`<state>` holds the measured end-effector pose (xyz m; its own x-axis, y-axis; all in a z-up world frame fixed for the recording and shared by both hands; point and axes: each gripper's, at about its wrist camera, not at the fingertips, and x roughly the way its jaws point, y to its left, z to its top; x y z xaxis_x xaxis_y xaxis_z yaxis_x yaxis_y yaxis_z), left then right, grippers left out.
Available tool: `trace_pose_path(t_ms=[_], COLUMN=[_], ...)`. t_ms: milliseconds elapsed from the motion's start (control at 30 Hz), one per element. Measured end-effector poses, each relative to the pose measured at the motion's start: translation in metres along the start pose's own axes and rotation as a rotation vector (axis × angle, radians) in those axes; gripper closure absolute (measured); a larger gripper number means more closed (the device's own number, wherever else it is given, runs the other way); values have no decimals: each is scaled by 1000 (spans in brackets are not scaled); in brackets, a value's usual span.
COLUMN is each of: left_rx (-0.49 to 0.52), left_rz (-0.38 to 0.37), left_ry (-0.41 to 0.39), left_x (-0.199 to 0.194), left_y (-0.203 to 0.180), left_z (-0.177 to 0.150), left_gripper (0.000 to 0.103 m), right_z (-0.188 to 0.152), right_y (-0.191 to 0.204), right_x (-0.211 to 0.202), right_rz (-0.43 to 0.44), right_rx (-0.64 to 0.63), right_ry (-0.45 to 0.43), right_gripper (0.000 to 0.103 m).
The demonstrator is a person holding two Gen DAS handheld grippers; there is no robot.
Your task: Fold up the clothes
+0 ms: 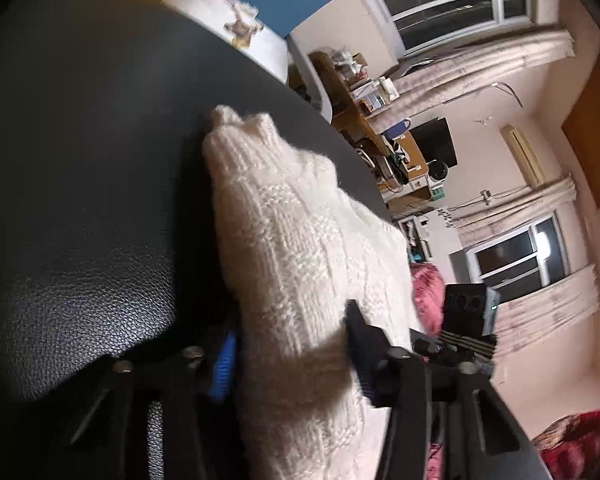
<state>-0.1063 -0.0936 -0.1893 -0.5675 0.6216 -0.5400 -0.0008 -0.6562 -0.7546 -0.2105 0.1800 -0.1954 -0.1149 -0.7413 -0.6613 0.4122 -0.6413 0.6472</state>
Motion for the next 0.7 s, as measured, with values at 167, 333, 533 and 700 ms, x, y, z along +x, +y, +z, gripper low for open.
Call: trace_pose_path(t_ms=[167,333,533,700], left_rx=[135,216,219,133], left_rz=[72,117,246,447], left_ry=[-119,-264,-489,-668], left_x=[-25,-83,-205,-306], left_y=[-29,-41,-22,17], left_z=[-14,-28,-54,-81], left_gripper=[70,71,70,68], right_z=[-6,-4,21,54], right_y=[15,51,140,255], right_x=[-1,14,80,165], right_rz=[-46,-64,104,257], right_rx=[-23,-116,-282,-463], right_ry=[-32,-25,60,171], right_gripper=[54,58,58,58])
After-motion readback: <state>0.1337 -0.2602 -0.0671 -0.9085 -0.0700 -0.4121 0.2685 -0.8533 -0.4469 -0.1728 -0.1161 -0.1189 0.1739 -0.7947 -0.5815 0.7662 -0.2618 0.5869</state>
